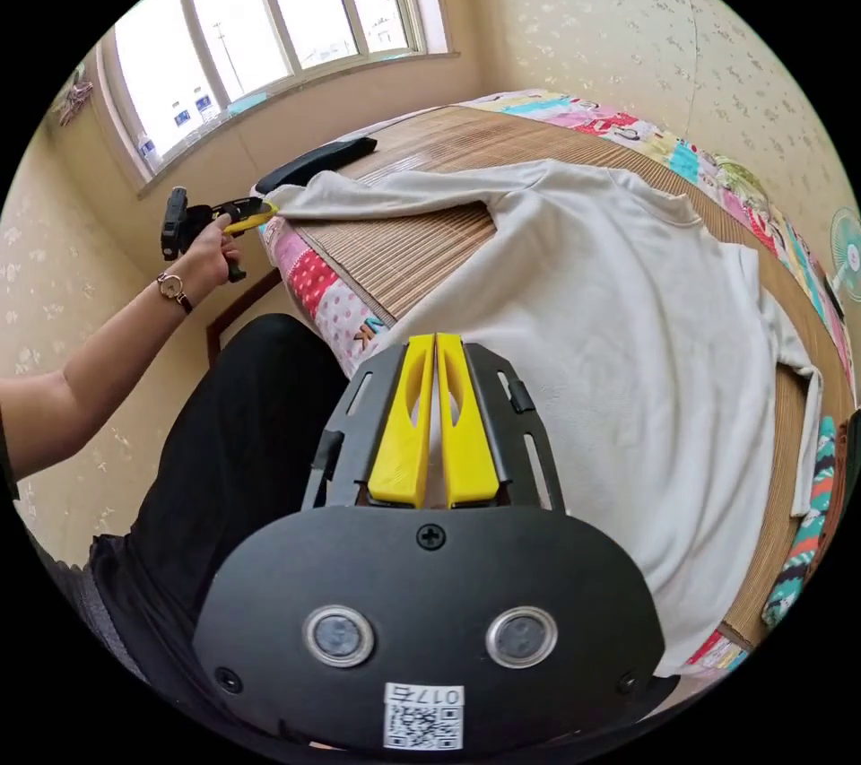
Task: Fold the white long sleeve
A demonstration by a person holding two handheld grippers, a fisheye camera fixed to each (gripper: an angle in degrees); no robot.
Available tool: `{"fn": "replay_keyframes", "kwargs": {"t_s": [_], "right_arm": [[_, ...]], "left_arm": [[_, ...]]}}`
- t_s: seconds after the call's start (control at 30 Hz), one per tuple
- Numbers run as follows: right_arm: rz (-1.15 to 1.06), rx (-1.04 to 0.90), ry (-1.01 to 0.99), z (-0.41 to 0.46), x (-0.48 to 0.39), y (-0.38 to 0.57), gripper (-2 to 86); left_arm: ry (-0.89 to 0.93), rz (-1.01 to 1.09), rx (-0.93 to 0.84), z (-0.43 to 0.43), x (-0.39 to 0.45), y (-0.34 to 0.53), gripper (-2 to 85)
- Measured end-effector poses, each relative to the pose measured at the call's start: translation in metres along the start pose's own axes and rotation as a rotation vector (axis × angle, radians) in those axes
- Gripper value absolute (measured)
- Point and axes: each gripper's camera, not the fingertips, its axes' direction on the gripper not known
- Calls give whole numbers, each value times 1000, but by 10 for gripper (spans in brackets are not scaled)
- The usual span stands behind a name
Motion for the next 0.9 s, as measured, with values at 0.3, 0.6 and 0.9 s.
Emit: {"fn": "replay_keyframes", "kwargs": {"t_s": [0.3, 0.6, 0.9], "right_arm": [[23, -5, -224, 21, 0, 11, 6], [66, 141, 222, -72, 90, 51, 6], [319, -27, 594, -62, 175, 118, 8]], "left_arm": [[110, 136, 140, -67, 41, -34, 24], [432, 330, 227, -74, 211, 2, 25], [696, 740, -69, 69, 498, 184, 30]]}}
